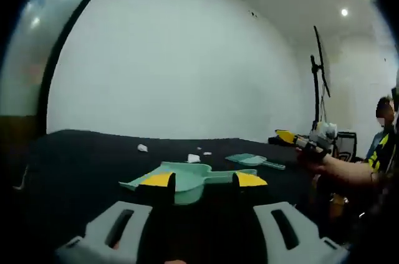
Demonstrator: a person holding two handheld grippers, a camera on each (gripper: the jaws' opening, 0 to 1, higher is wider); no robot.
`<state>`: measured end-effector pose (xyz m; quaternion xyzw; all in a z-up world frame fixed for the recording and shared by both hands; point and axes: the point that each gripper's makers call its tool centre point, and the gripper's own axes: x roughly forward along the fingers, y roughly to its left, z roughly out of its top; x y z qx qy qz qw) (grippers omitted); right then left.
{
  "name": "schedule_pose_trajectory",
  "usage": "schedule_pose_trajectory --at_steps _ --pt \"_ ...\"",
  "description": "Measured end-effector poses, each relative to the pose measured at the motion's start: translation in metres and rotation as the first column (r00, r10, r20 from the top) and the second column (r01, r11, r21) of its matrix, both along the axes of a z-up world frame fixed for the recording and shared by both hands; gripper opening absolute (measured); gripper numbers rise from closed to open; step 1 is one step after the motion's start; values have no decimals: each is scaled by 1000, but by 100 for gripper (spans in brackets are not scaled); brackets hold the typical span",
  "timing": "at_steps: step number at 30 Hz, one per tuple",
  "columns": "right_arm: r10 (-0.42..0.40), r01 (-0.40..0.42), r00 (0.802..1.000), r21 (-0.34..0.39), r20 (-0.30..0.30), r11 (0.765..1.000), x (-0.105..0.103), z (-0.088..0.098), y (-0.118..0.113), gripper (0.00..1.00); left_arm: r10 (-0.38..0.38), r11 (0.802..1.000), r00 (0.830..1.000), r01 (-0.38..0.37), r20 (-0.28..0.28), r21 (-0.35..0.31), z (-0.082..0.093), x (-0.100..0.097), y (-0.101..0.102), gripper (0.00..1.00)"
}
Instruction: Pick up the broom and sweep the trash on the tabletop into the dustpan.
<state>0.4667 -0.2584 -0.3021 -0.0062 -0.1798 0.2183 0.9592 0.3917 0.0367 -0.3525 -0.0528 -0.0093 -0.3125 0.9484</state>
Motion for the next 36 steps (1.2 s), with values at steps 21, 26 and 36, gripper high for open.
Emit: schedule_pose_trajectory --at_steps 21,26,36 --pt "75 -75 997 171 2 983 -34 18 -45 32 -170 614 933 -151 317 774 -24 50 -45 34" --pt "72 -70 997 185 -5 980 -32 16 -47 32 -167 684 943 -99 288 723 -21 56 -47 33" --pt "85 -77 996 165 -40 983 -25 8 -45 32 -207 669 941 -63 267 741 -31 66 -65 29"
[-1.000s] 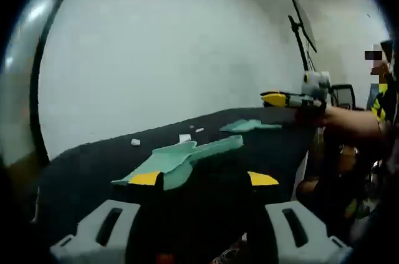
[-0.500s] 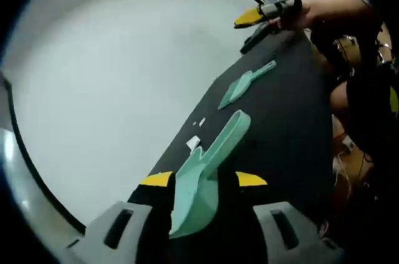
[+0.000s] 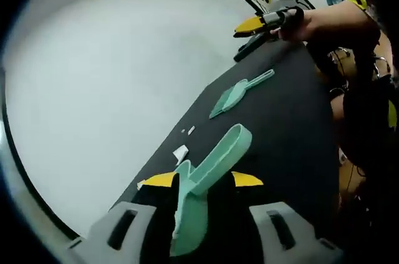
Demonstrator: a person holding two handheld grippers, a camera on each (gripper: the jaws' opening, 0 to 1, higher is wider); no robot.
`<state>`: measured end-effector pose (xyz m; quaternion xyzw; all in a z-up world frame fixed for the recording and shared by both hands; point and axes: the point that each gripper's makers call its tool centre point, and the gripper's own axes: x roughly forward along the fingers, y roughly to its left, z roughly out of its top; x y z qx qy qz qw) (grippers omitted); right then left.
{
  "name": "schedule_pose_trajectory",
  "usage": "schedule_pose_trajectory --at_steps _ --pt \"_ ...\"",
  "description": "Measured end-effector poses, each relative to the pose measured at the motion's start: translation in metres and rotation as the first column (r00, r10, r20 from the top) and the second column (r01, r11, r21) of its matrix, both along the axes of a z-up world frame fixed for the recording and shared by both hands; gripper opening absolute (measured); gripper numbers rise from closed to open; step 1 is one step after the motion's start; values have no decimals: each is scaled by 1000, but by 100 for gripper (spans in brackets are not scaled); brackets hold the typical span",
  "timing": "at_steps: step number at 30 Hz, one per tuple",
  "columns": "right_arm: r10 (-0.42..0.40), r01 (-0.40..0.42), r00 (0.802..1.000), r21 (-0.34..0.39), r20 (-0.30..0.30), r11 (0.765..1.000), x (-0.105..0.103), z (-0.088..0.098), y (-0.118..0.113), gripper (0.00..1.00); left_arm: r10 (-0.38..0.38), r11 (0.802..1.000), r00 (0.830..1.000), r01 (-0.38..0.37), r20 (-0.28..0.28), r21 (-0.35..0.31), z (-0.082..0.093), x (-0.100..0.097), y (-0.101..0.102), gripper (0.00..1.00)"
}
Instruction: Pick up the broom and sweep the trash on the tabletop into the dustpan.
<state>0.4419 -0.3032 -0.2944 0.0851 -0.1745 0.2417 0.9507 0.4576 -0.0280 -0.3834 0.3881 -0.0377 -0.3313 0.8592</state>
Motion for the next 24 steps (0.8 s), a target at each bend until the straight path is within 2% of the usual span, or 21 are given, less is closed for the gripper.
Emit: schedule_pose_trajectory --at_steps 2,5,7,10,13,16,19,24 --pt "-8 8 1000 2 -5 1000 -1 -1 -3 32 -5 1000 1000 5 -5 1 -2 4 2 28" --pt "-17 17 1000 12 -3 1000 -5 0 -10 32 10 1000 999 -11 -46 -1 -4 6 19 23" --pt "-22 22 1000 17 1 1000 -7 0 -11 32 -13 1000 998 11 -56 -21 -3 3 26 22" --pt "-20 20 1000 50 8 999 -7 2 -14 32 10 999 997 -12 -70 -30 -3 -1 45 24" --pt "-10 9 1000 56 8 998 -5 1 -9 32 44 997 995 -49 -92 -57 -3 1 61 25" --pt "5 -5 1000 39 2 999 0 -1 -1 32 58 997 994 -62 -89 -45 -4 0 67 25" --pt "18 -18 1000 23 2 1000 0 -1 7 32 88 995 992 -92 -88 -38 -5 7 81 25" --pt "22 -22 1000 42 9 999 0 1 4 32 129 987 985 -138 -111 -78 -5 16 103 25"
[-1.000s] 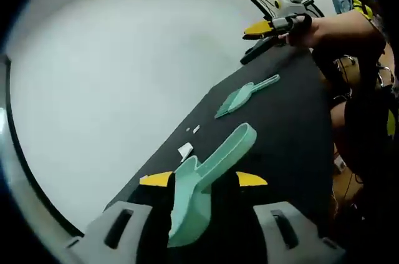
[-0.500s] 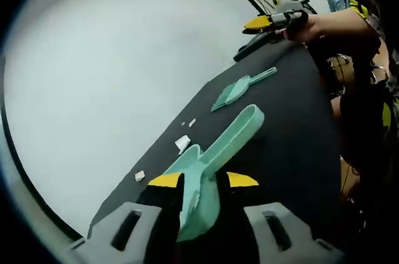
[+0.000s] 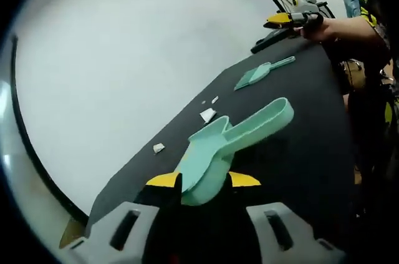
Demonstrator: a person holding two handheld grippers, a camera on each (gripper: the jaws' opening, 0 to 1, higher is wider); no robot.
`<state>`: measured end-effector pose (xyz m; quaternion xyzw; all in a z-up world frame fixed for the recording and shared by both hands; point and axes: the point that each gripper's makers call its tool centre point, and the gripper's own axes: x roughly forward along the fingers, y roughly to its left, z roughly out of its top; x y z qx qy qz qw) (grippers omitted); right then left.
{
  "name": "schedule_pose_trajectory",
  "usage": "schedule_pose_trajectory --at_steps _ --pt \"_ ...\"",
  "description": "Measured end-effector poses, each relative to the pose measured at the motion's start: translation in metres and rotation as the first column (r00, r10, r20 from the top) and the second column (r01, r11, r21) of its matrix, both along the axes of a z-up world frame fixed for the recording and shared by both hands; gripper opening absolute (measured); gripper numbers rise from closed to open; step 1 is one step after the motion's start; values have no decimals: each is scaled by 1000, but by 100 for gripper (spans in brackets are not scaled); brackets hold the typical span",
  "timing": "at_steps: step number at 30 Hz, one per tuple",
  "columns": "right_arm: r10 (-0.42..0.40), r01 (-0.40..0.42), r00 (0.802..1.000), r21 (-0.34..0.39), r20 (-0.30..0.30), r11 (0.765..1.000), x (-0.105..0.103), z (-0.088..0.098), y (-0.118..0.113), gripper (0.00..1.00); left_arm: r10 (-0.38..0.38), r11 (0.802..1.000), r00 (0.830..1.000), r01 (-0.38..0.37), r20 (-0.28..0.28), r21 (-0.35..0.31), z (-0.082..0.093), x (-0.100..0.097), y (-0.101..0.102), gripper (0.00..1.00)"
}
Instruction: Pick up the broom and sweep the trash on the tabletop into the dustpan.
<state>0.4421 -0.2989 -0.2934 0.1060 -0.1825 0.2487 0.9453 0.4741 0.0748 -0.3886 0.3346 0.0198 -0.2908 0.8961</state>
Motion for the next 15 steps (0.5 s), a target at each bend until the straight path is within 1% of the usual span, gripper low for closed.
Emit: schedule_pose_trajectory --at_steps 3,8,11,12,13,14,15 --pt "-3 3 1000 2 -2 1000 0 0 0 32 24 1000 1000 -24 -5 -15 0 6 9 26" --pt "-7 7 1000 -6 -6 1000 0 -1 -2 32 53 998 999 -53 -9 -16 0 14 25 27" --pt "-8 8 1000 -3 -6 1000 -1 -1 -3 32 64 998 998 -64 -11 -10 2 12 26 26" --pt "-8 8 1000 -6 -8 1000 0 -1 -3 32 65 998 998 -65 14 11 8 9 25 25" --pt "-9 9 1000 -8 -9 1000 0 -1 -3 32 56 998 997 -56 44 3 17 6 21 25" --pt "-10 10 1000 -9 -10 1000 0 -2 -3 32 41 999 997 -41 62 1 27 1 17 25" --pt "-10 9 1000 -10 -10 1000 0 -2 -3 32 39 999 997 -39 67 -1 34 -3 14 25"
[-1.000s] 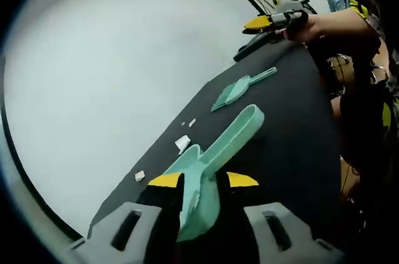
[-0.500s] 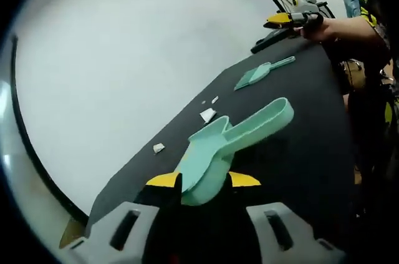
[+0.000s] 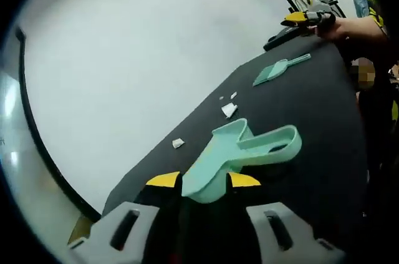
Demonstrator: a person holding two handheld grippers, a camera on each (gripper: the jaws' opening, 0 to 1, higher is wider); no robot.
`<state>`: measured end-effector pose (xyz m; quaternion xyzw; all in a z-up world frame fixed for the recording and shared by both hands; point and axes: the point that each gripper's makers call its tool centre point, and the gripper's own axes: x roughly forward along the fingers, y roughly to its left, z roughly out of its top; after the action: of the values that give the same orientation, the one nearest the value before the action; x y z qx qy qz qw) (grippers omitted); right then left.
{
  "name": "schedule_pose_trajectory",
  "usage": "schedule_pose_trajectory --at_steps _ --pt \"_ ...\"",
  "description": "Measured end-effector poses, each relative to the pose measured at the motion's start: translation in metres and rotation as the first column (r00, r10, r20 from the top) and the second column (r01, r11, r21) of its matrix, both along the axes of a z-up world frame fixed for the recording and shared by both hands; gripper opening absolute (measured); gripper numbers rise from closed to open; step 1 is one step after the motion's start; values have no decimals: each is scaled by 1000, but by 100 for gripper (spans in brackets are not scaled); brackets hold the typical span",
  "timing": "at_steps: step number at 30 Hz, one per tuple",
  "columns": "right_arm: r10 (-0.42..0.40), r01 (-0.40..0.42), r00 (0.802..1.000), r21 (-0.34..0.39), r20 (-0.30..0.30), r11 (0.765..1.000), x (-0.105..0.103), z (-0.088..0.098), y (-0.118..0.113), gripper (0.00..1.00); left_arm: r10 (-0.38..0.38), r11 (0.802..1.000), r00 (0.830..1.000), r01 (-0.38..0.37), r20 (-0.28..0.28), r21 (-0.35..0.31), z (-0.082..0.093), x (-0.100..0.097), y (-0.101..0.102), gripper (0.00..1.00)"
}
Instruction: Pick up the broom and sweep the trash on the tabletop into the dustpan.
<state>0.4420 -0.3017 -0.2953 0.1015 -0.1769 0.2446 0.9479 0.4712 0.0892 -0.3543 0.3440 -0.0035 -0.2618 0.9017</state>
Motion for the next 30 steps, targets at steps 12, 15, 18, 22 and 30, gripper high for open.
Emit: schedule_pose_trajectory --at_steps 12,15,18,22,30 --pt "-51 10 982 -220 -182 975 9 -36 6 32 -255 950 967 250 -1 -187 64 -33 -121 33" --pt "-66 21 982 -246 -175 969 7 -35 0 32 -364 918 931 354 -26 -178 48 -48 -177 33" --pt "-74 25 982 -266 -177 964 5 -32 -5 32 -391 904 919 374 -46 -206 42 -47 -200 33" --pt "-99 40 982 -332 -161 942 1 -28 -9 33 -401 884 913 365 -74 -293 47 -39 -219 34" --pt "-110 41 982 -397 -153 917 11 -24 -11 33 -321 910 924 240 -208 -337 20 2 -241 32"
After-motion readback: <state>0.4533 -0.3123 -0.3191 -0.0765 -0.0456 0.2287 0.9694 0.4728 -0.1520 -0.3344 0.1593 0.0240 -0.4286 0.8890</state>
